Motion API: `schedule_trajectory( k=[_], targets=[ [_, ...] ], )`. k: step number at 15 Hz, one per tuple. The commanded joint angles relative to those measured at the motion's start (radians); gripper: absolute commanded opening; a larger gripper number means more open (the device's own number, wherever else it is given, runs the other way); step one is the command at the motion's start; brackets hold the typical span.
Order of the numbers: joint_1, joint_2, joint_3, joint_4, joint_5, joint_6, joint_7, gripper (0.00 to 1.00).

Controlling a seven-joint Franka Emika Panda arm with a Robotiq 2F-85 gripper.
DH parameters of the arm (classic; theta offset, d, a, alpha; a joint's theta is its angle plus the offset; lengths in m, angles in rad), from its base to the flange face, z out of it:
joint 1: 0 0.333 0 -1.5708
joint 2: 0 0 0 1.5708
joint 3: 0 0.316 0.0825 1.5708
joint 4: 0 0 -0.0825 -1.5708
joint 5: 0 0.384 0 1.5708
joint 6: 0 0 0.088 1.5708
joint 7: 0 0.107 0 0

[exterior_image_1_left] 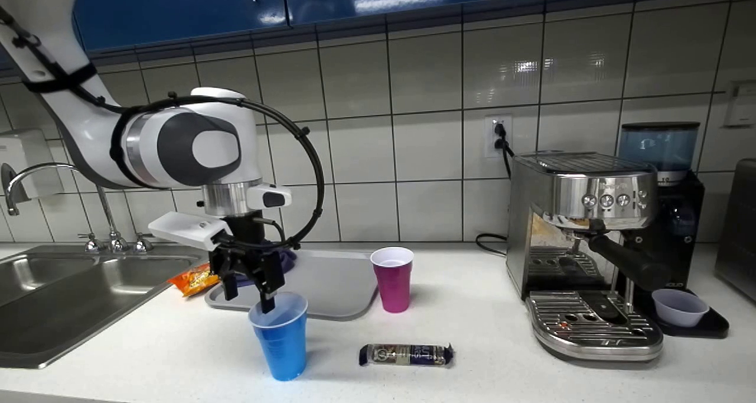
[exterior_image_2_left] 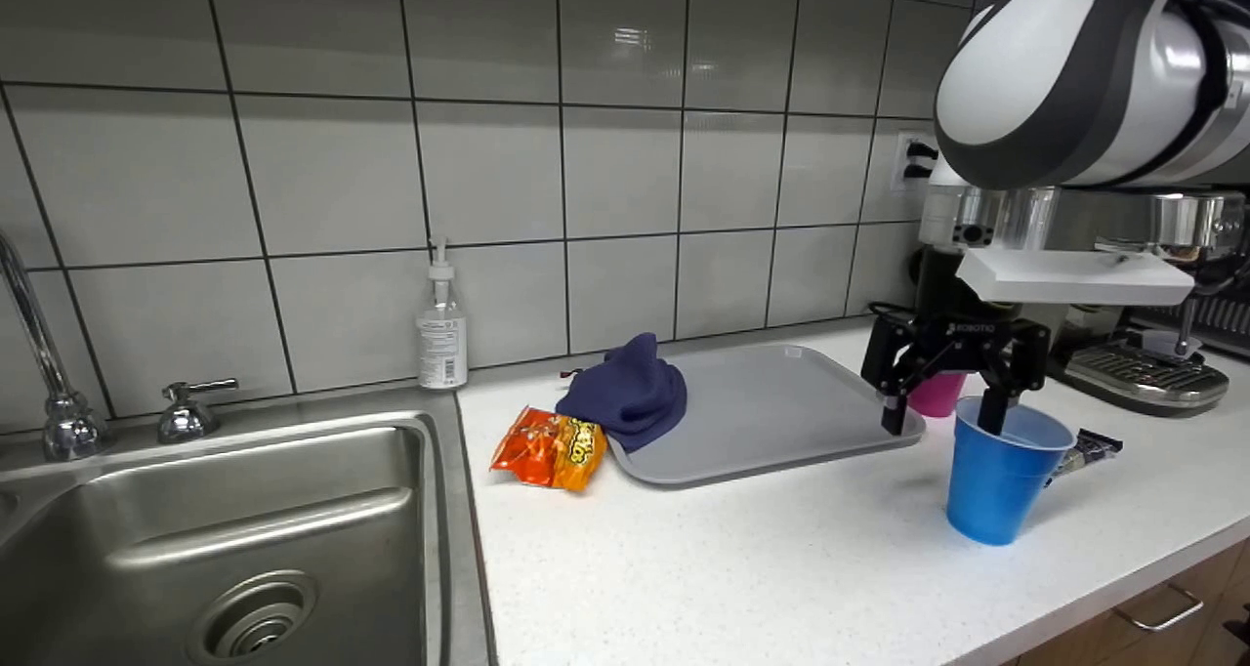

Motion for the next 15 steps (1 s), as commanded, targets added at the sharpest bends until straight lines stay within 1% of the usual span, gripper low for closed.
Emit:
schedule_trajectory(
  k=[1,6,7,8,9,15],
  targets=[
    [-0.009,0.031,0.011,0.015,0.006,0.020,-0.016,1.00],
    [-0.009,0.043,0.010,0.014,0.004,0.031,-0.017,1.00],
    [-0.009,0.042,0.010,0.013,0.005,0.033,-0.019,0.75],
    [-0.008,0.040,0.010,0.011,0.009,0.035,-0.026,0.72],
    [-0.008,0.040,0.010,0.010,0.006,0.038,-0.023,0.66],
    [-0.005,0.039,0.013,0.004,-0.006,0.050,-0.015,0.18]
  ],
)
